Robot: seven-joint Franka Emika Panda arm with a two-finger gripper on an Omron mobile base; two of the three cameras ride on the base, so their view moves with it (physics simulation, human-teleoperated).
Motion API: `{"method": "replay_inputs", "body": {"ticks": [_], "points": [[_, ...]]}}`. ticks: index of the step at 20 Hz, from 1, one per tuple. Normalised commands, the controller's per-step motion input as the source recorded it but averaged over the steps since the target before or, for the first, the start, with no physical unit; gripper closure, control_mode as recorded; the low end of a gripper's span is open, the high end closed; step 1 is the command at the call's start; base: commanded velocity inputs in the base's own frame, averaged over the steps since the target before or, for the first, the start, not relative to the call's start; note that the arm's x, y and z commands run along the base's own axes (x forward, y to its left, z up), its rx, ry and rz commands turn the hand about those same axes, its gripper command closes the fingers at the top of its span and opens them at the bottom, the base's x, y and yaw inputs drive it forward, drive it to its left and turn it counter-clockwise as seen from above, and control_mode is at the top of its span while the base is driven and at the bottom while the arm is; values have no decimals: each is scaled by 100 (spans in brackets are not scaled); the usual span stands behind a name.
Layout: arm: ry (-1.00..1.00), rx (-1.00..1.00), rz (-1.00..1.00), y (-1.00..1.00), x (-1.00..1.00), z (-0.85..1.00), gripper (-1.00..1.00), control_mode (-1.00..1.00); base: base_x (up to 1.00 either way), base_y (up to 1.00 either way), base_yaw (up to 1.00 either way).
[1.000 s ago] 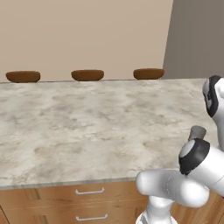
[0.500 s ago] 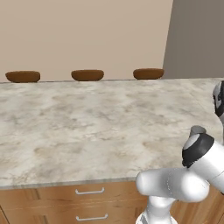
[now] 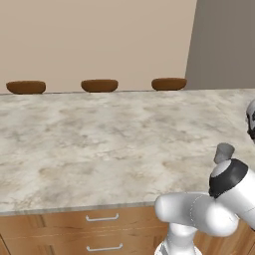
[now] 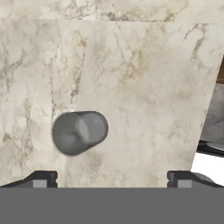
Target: Pick the glass cup and colander and place them in the sink. Then turn on the water.
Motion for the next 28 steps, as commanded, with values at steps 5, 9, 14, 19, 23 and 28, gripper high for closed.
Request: {"method": "replay_inputs", "body": {"ticks": [5, 9, 14, 19, 23, 28], "points": [[0, -14, 0, 8, 1, -25, -100, -100, 0, 0, 0], [1, -15, 5, 5, 0, -34, -100, -100, 0, 0, 0], [1, -10, 10, 21, 3, -48, -100, -100, 0, 0, 0], [1, -4, 12, 20, 13, -34, -100, -100, 0, 0, 0], [3, -4, 12, 9, 25, -26, -100, -100, 0, 0, 0], [7, -3, 7, 0, 39, -17, -100, -100, 0, 0, 0]]}}
